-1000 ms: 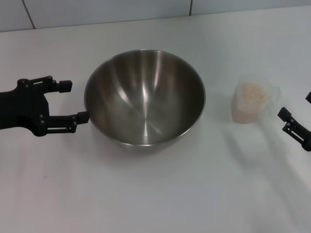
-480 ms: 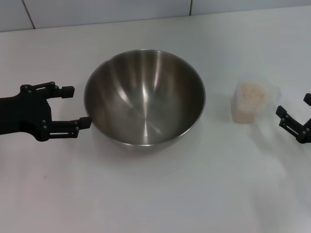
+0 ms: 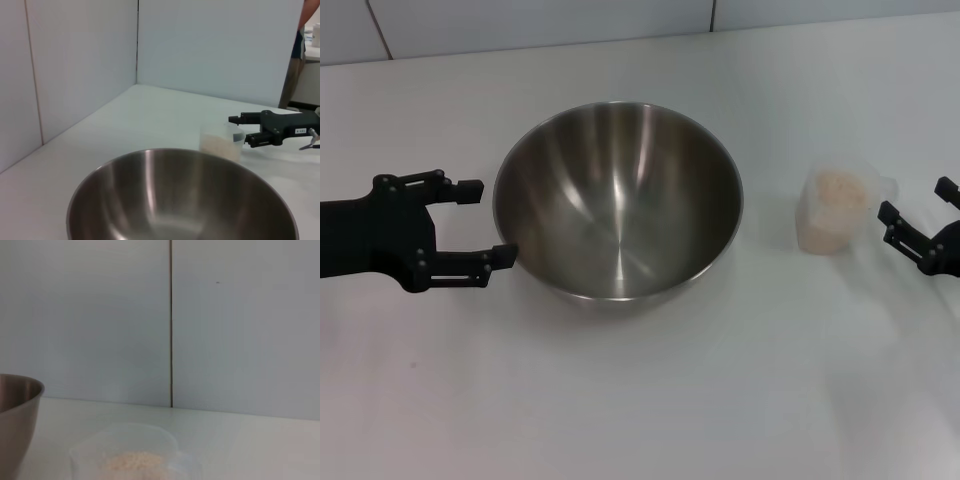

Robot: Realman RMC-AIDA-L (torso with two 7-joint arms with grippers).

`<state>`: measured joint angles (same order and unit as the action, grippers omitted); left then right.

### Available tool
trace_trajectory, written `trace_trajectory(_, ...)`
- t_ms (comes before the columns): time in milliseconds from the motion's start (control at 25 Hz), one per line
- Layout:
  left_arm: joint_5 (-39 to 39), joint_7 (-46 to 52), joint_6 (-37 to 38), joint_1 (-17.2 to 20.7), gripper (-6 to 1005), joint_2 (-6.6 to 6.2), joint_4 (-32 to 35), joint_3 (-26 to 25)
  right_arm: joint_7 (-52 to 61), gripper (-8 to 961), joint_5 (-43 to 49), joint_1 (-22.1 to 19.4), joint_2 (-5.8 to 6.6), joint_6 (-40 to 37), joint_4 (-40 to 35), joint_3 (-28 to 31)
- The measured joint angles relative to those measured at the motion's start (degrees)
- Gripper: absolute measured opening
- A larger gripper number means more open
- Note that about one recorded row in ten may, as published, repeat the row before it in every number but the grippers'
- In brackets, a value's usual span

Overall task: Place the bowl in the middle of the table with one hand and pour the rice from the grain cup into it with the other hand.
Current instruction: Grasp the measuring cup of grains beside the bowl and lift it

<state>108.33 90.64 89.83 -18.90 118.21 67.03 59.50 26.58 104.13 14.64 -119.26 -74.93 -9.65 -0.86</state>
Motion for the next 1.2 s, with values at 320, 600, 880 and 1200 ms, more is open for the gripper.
trace_trajectory(320, 0.42, -0.03, 0.12, -0.13, 866, 0.0, 0.02, 0.18, -0.04, 759, 0.0, 2.14, 0.0, 2.06, 0.08, 0.42)
trace_trajectory(600, 0.42, -0.03, 0.12, -0.09, 866, 0.0, -0.14, 0.73, -0.04, 719, 0.0, 3.61, 0.08, 2.84, 0.07, 0.93)
trace_trajectory(880, 0.4, -0.03, -0.07, -0.16, 866, 0.0, -0.28, 0.78, -1.61, 679, 0.02, 4.1, -0.03, 3.99, 0.69, 0.83)
trace_trajectory(1200, 0.4, -0.03, 0.13, -0.68, 866, 0.0, -0.32, 0.78, -4.54, 381, 0.02, 4.21, -0.09, 3.61, 2.26, 0.9)
